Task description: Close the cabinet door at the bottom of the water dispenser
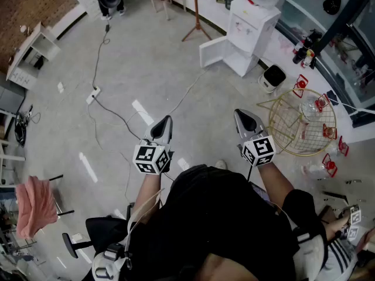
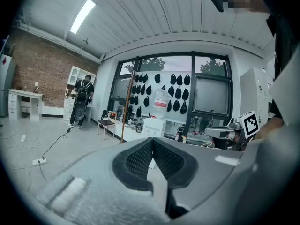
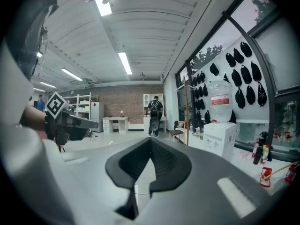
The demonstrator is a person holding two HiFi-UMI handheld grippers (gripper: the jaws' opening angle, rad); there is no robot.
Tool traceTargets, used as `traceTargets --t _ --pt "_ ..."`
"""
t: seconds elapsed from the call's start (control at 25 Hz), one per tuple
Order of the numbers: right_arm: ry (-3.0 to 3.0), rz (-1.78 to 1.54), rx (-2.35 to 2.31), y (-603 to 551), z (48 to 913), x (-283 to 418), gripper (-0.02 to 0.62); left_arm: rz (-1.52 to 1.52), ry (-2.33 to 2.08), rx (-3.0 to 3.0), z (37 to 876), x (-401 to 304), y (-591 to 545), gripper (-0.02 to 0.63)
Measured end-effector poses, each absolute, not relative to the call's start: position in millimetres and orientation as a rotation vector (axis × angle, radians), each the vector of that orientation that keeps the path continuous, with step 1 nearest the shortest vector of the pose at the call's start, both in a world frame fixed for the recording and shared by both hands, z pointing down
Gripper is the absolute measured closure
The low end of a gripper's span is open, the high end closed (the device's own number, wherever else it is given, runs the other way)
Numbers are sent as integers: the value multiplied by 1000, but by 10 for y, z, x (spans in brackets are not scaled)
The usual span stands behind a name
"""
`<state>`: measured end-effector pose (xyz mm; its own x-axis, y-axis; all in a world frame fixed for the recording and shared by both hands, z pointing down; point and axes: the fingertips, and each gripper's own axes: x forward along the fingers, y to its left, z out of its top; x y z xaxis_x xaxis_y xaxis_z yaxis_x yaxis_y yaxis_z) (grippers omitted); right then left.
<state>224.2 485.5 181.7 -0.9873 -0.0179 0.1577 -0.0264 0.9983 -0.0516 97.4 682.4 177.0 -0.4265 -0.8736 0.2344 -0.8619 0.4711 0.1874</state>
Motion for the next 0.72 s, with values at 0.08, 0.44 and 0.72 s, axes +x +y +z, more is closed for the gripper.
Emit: traceTargets --t 0.08,0.44,0.72 --pt "-2984 93 38 4836 1804 2228 591 -52 -2424 1478 1757 959 6804 600" --pt "-2991 107 66 4698 1784 2256 591 -48 -2418 1483 1759 990 6695 600" --pt "-3006 115 103 4583 1817 2326 591 -60 -2420 1504 1746 994 6576 600"
